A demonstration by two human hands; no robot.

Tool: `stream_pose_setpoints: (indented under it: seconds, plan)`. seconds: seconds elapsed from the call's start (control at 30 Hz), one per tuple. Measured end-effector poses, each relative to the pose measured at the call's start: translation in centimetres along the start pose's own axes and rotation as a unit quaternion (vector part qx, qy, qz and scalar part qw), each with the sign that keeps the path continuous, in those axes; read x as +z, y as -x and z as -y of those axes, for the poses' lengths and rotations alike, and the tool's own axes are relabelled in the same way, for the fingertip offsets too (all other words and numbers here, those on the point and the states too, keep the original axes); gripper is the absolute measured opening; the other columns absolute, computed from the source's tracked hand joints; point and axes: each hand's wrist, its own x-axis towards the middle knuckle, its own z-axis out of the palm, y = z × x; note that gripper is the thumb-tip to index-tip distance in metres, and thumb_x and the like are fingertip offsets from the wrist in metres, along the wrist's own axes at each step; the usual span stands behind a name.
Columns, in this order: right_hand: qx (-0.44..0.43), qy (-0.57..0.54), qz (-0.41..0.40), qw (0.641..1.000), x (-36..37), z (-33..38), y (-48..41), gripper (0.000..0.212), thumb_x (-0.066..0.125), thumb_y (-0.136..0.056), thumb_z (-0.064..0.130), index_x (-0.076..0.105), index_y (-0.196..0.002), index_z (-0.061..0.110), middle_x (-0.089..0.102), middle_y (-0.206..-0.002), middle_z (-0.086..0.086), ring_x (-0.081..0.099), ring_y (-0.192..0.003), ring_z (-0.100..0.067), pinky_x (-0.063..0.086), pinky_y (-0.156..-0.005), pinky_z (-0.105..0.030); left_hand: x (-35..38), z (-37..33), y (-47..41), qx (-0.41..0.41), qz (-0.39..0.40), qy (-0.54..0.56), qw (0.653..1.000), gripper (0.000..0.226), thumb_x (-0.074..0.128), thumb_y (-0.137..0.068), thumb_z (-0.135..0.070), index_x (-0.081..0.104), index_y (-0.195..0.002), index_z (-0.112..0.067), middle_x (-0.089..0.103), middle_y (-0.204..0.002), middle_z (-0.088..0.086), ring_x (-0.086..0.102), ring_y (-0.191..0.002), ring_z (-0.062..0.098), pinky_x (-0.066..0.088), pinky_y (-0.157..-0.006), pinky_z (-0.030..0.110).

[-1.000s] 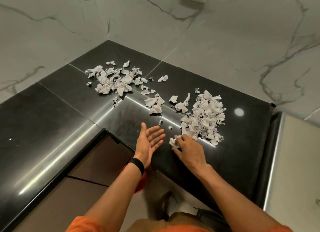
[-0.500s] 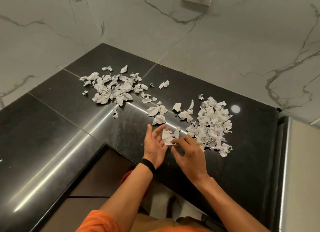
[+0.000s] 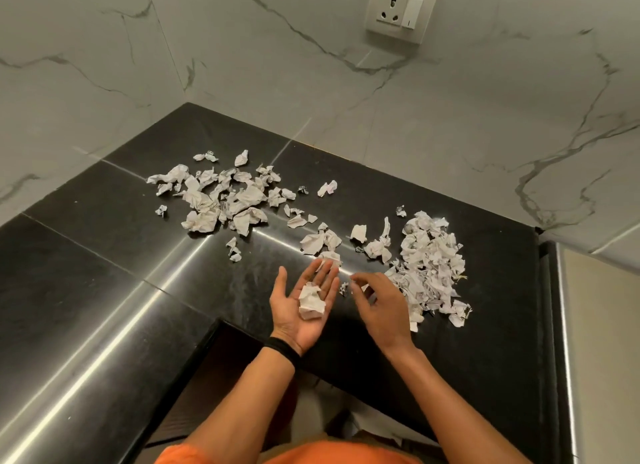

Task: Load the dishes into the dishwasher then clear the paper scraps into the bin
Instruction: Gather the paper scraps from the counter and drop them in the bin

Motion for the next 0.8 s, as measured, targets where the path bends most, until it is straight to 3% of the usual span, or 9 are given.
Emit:
stream_pose_setpoints:
  seconds: [0.17, 0.3, 0.4, 0.53, 0.8]
  plan:
    - [0.008, 0.147, 0.095, 0.985, 2.3, -1.4, -2.1, 0.027, 0.069, -0.093, 0.036, 0.072, -0.118, 0.026, 0.069, -0.107, 0.006, 0.063, -0.099, -0.016, 0.051, -0.081, -0.034, -0.1, -1.4, -0.1, -0.009, 0.003, -0.016, 1.000, 0.075, 0.052, -0.096, -0.059, 0.052, -0.143, 0.000, 0.059, -0.139, 0.024, 0.059, -0.129, 0.037, 0.038, -0.117, 0.045]
    - [0.012, 0.225, 0.121, 0.967, 4.0, -1.2, -2.3, 0.020, 0.067, -0.094, 0.036, 0.074, -0.109, 0.026, 0.065, -0.097, 0.002, 0.060, -0.099, -0.023, 0.048, -0.078, -0.037, -0.6, -2.6, -0.5, -0.016, -0.001, -0.032, 0.999, 0.074, 0.054, -0.096, -0.057, 0.052, -0.143, 0.000, 0.059, -0.139, 0.024, 0.060, -0.128, 0.037, 0.038, -0.117, 0.045]
    - [0.017, 0.183, 0.082, 0.980, 4.4, -0.9, -1.9, 0.018, 0.064, -0.097, 0.033, 0.075, -0.110, 0.028, 0.066, -0.095, 0.006, 0.059, -0.096, -0.020, 0.047, -0.078, -0.036, -0.8, -3.2, -0.9, -0.025, 0.000, -0.042, 0.999, 0.071, 0.052, -0.098, -0.055, 0.052, -0.142, 0.001, 0.059, -0.139, 0.024, 0.059, -0.128, 0.038, 0.038, -0.117, 0.046]
    - [0.017, 0.015, 0.027, 0.999, 4.2, 1.2, -2.0, 0.020, 0.068, -0.096, 0.035, 0.076, -0.114, 0.030, 0.068, -0.100, 0.015, 0.054, -0.093, -0.002, 0.047, -0.083, -0.027, -1.6, -3.2, -1.6, -0.038, -0.007, -0.043, 0.998, 0.063, 0.044, -0.104, -0.048, 0.050, -0.144, 0.000, 0.059, -0.140, 0.022, 0.055, -0.133, 0.034, 0.036, -0.118, 0.043]
    - [-0.030, -0.012, 0.014, 0.999, 3.6, 3.3, -2.3, 0.018, 0.070, -0.095, 0.037, 0.074, -0.112, 0.036, 0.067, -0.106, 0.024, 0.055, -0.102, -0.007, 0.040, -0.083, -0.013, -1.9, -2.1, -3.0, -0.063, 0.007, -0.055, 0.996, 0.059, 0.039, -0.106, -0.041, 0.050, -0.144, 0.002, 0.054, -0.146, 0.023, 0.042, -0.144, 0.034, 0.024, -0.125, 0.043]
